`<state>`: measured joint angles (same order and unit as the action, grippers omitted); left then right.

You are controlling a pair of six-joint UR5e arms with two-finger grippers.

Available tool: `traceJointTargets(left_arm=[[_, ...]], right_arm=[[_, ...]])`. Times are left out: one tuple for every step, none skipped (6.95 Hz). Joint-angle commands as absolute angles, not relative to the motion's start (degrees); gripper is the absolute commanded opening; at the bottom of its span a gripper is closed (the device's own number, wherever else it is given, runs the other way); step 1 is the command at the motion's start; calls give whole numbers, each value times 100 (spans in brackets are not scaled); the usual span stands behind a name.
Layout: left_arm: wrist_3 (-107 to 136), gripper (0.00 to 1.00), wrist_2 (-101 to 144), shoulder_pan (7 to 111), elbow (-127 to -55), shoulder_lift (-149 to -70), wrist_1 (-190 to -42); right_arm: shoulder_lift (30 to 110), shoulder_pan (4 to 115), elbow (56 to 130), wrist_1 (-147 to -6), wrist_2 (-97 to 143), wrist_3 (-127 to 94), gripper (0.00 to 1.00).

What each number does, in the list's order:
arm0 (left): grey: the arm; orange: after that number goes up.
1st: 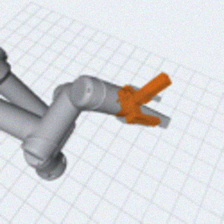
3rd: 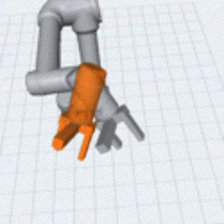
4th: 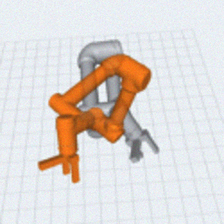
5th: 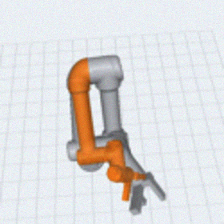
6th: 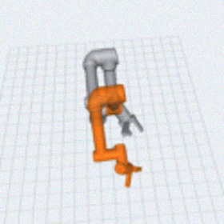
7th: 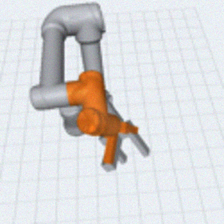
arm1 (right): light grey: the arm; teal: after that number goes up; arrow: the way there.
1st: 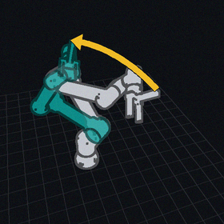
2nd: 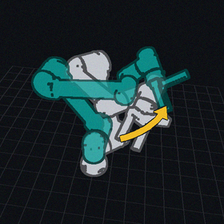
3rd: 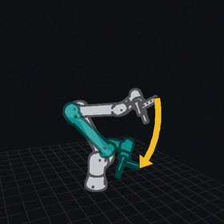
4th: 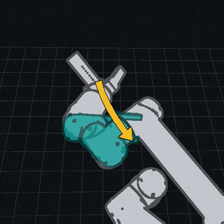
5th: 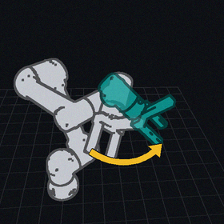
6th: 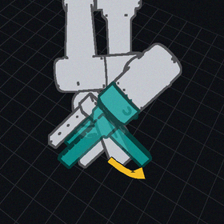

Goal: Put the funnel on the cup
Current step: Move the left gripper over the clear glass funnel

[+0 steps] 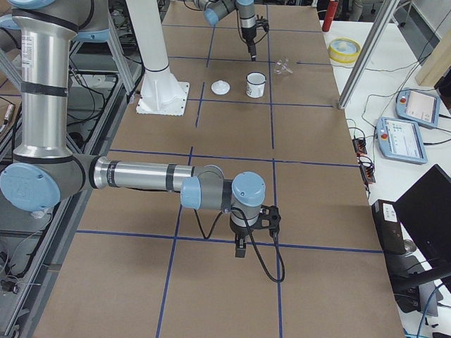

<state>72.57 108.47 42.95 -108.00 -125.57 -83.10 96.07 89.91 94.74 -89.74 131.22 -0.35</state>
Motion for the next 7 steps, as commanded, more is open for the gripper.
traceJointTargets(left_arm=[[7230,100,11048,5140,-10435,-12551,-8645],[8304,100,10987,5202,-9998,-12438,-9623],[9506,98,10647,5186,-9532,-12175,-10955],[10563,97,10217,5151,-8936,-12077,-12195],[11756,94,9665,5020,-8373,-12085,-13069],[12360,94,9329,4818,-8315,-12041,-13174],[12793,94,9221,4738,-8306,-12058,-13088]], right_arm=[[9606,8991,9475,-8974,13122,-35,100],[9606,8991,9475,-8974,13122,-35,100],[9606,8991,9475,-8974,13122,-35,100],[9606,8991,9475,-8974,13122,-35,100],[9606,8991,9475,-8974,13122,-35,100],[9606,8991,9475,-8974,13122,-35,100],[9606,8991,9475,-8974,13122,-35,100]])
